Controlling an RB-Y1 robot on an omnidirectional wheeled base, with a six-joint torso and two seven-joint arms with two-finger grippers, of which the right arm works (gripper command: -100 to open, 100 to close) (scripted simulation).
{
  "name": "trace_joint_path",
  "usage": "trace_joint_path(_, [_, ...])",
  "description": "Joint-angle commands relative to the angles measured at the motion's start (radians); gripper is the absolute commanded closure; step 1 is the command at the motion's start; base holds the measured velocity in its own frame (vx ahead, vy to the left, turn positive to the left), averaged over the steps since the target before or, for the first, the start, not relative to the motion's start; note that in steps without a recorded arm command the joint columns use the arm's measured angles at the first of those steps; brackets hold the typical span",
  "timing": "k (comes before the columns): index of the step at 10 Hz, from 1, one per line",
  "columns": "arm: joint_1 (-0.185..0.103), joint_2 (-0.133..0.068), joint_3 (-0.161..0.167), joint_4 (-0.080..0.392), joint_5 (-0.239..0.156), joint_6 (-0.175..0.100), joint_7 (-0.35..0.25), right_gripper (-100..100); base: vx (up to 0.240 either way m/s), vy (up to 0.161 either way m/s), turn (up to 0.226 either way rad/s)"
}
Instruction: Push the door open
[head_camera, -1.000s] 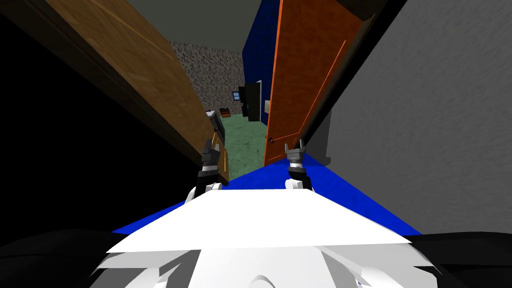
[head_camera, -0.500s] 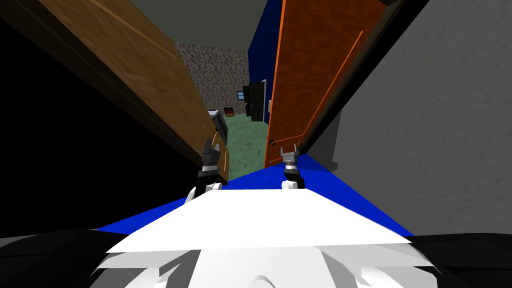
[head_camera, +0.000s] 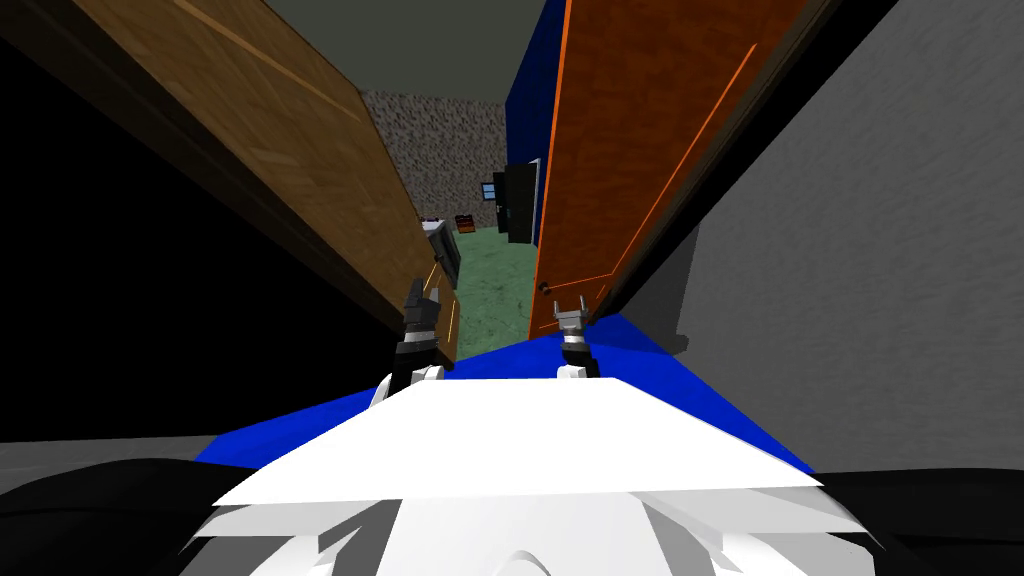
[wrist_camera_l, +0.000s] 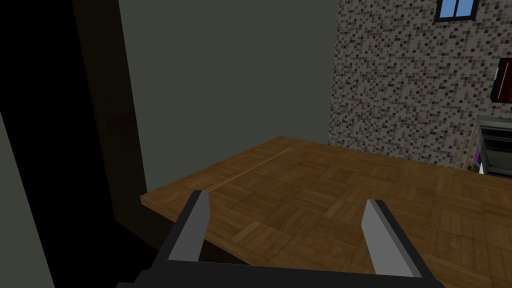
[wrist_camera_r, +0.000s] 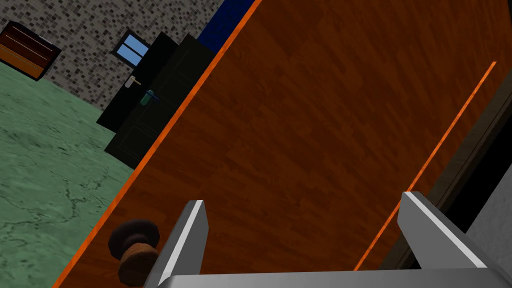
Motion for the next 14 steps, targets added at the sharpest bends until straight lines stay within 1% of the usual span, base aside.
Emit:
trace_joint_path(1, [-0.011, -0.001, 0.020, 0.050, -0.022, -0.024, -0.036, -100, 0.058, -0.107, 0.158])
trace_joint_path(2, [-0.011, -0.001, 0.020, 0.053, -0.022, -0.024, -0.036, -100, 0.035, -0.078, 0.058])
trace_joint_path(4, [-0.023, 0.000, 0.046, 0.114, -0.049, -0.052, -0.078, -100, 0.045, -0.085, 0.111])
trace_joint_path(5, [-0.023, 0.000, 0.046, 0.117, -0.049, -0.052, -0.078, -100, 0.039, -0.070, 0.060])
trace_joint_path(9, [-0.049, 0.006, 0.098, 0.237, -0.103, -0.106, -0.160, -100, 0.061, -0.105, 0.131])
trace_joint_path(10, [-0.049, 0.006, 0.098, 0.246, -0.103, -0.106, -0.160, -100, 0.043, -0.085, 0.058])
trace_joint_path(12, [-0.061, 0.011, 0.124, 0.309, -0.129, -0.133, -0.200, -100, 0.036, -0.079, 0.099])
trace_joint_path(13, [-0.068, 0.014, 0.136, 0.332, -0.143, -0.146, -0.220, -100, 0.041, -0.121, 0.143])
trace_joint_path(14, [-0.068, 0.014, 0.136, 0.340, -0.143, -0.146, -0.220, -100, 0.033, -0.087, 0.064])
